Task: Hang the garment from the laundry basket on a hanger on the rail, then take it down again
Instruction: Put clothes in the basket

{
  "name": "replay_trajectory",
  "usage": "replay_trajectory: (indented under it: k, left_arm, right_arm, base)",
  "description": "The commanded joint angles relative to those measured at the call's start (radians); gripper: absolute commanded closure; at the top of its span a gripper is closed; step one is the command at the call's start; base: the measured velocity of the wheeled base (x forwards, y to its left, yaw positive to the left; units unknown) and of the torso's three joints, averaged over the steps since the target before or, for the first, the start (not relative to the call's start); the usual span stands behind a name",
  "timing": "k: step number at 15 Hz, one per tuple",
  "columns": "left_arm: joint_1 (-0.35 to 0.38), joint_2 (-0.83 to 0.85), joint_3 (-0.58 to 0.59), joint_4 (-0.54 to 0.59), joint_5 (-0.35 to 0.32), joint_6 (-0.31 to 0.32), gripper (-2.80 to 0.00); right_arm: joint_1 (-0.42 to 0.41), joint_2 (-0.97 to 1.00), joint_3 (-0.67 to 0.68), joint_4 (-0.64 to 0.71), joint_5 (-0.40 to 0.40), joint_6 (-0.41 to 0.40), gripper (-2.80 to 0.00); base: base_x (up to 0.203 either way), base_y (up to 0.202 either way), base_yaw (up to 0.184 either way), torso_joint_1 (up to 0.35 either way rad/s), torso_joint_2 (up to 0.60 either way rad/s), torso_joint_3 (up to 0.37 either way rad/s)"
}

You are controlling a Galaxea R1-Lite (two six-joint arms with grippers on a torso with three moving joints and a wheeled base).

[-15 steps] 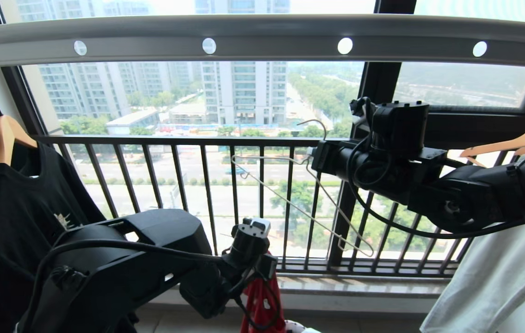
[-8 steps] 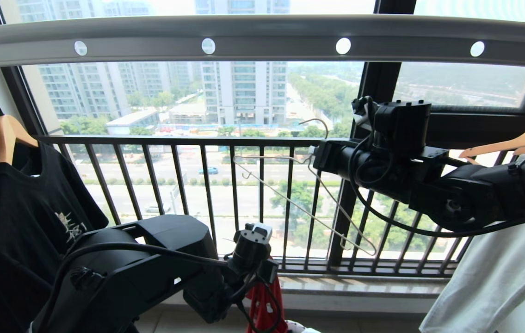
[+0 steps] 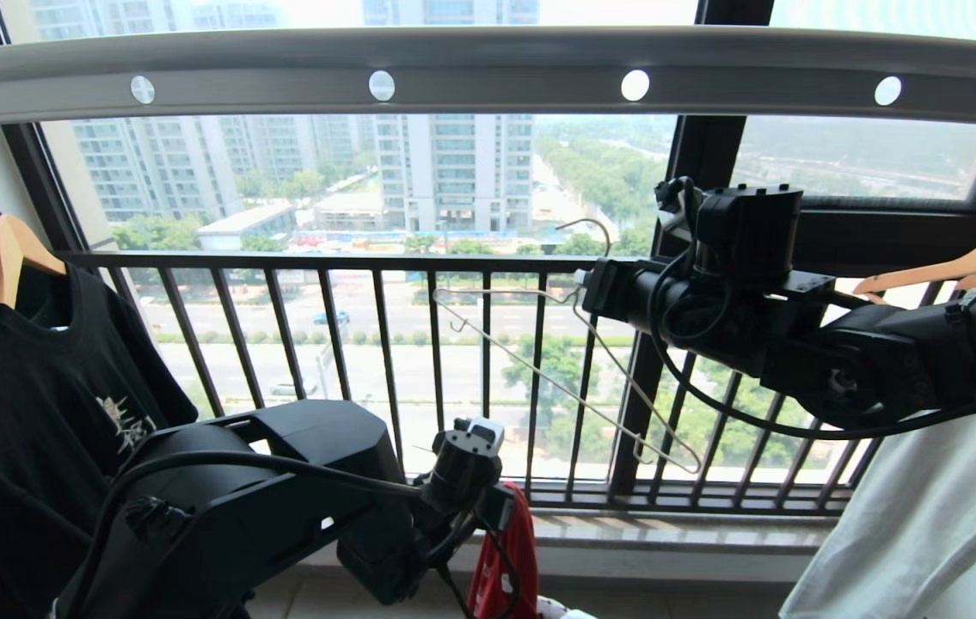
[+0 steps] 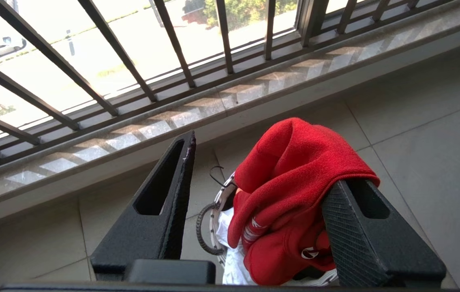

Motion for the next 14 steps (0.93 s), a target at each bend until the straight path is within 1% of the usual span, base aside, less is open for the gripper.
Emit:
replay_trajectory:
  k: [1, 4, 6, 8, 10, 12, 14]
  left_arm:
    - [-0.003, -0.027, 0.029, -0.002, 0.001, 0.004, -2.8]
    - [-0.011, -0.026, 0.051, 0.014, 0.001, 0.057, -2.8]
    - [-0.009, -0.036, 0.051, 0.107, 0.002, 0.101, -2.8]
    - [-0.006, -0.062, 0.047, 0.167, 0.002, 0.107, -2.8]
    - [-0.004, -0.055, 0.013, 0.2, 0.006, 0.104, -2.8]
    - [0.009, -0.054, -0.016, 0.27, 0.029, 0.104, -2.8]
    - [0.009, -0.073, -0.042, 0.356, 0.033, 0.105, -2.8]
  right_arm:
    - [-0.002, 0.002, -0.001, -0.003, -0.001, 0.001, 0.0]
    - [-0.002, 0.002, -0.001, -0.003, -0.001, 0.001, 0.0]
    - [-0.002, 0.0, -0.002, -0.003, -0.001, 0.001, 0.0]
    - [-0.003, -0.001, -0.002, -0.003, -0.001, 0.001, 0.0]
    - [-0.003, -0.001, -0.002, -0.003, -0.001, 0.001, 0.0]
    - [-0.005, -0.001, -0.002, -0.003, -0.001, 0.001, 0.0]
    - [-0.004, -0.003, -0.002, -0.003, -0.002, 0.001, 0.0]
  base:
    - [0.0, 0.0, 0.0, 0.0, 0.0, 0.0]
    - [0.0, 0.0, 0.0, 0.0, 0.0, 0.0]
    - [0.0, 0.0, 0.0, 0.0, 0.0, 0.0]
    - [0.0, 0.0, 0.0, 0.0, 0.0, 0.0]
    - [0.0, 0.0, 0.0, 0.0, 0.0, 0.0]
    - [0.0, 0.0, 0.0, 0.0, 0.0, 0.0]
    - [0.0, 0.0, 0.0, 0.0, 0.0, 0.0]
